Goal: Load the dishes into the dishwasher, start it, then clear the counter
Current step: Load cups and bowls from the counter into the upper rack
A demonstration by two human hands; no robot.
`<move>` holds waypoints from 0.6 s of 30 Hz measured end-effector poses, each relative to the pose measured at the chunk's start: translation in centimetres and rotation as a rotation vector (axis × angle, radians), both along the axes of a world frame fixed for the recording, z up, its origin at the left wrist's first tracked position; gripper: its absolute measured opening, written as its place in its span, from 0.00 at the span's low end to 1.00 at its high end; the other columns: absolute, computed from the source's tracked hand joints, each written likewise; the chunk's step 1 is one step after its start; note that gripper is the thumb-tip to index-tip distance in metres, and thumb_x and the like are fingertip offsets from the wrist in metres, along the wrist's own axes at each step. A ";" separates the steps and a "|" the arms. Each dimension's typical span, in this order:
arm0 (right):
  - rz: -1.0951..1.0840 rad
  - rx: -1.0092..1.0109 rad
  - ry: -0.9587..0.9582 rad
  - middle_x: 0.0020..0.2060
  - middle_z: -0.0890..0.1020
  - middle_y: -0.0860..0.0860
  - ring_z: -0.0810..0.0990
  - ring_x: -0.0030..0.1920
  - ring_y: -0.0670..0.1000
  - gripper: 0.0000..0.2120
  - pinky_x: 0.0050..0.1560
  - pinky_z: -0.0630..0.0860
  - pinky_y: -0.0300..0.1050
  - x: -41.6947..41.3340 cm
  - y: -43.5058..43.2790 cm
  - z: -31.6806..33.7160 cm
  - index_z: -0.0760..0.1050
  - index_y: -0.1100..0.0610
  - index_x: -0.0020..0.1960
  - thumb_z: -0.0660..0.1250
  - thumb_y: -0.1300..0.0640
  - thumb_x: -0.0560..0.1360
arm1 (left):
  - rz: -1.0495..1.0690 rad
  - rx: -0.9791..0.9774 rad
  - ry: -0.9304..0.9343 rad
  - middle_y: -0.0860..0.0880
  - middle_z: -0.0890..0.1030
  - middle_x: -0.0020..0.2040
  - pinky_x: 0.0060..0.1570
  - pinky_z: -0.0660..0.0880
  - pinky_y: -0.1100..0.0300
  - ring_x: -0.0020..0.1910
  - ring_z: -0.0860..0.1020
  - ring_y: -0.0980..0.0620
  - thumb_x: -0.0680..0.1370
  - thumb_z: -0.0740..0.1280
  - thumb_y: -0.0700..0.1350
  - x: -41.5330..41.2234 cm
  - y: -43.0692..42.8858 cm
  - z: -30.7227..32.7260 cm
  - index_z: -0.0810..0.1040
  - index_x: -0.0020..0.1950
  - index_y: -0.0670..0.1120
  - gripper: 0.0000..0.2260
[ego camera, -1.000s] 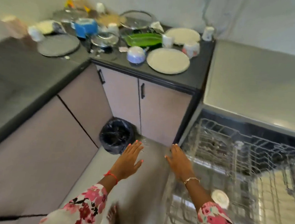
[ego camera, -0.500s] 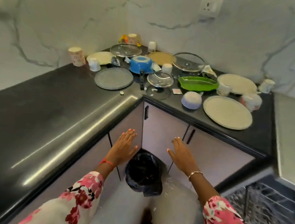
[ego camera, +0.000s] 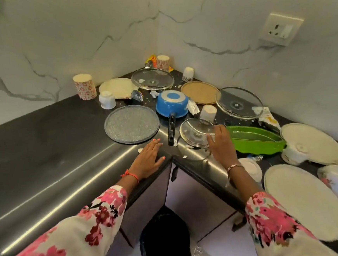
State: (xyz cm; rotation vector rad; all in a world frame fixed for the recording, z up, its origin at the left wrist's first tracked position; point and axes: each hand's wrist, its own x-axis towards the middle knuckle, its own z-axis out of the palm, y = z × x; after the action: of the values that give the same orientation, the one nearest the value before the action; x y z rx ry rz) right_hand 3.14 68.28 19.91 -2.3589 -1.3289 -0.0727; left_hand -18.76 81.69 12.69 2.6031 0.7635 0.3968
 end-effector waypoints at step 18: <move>-0.138 -0.271 0.364 0.71 0.57 0.62 0.61 0.69 0.65 0.38 0.69 0.62 0.58 12.3 14.9 -0.4 0.52 0.57 0.75 0.69 0.52 0.72 | 0.013 0.043 0.025 0.47 0.58 0.76 0.71 0.46 0.64 0.75 0.54 0.52 0.73 0.49 0.63 5.7 5.4 -2.9 0.60 0.74 0.42 0.35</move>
State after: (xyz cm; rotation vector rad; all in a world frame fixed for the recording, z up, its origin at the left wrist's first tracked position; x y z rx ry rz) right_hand 15.42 83.14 19.49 -2.5244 -1.0529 0.5013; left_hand -13.08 87.12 9.80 2.6489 0.7889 0.3895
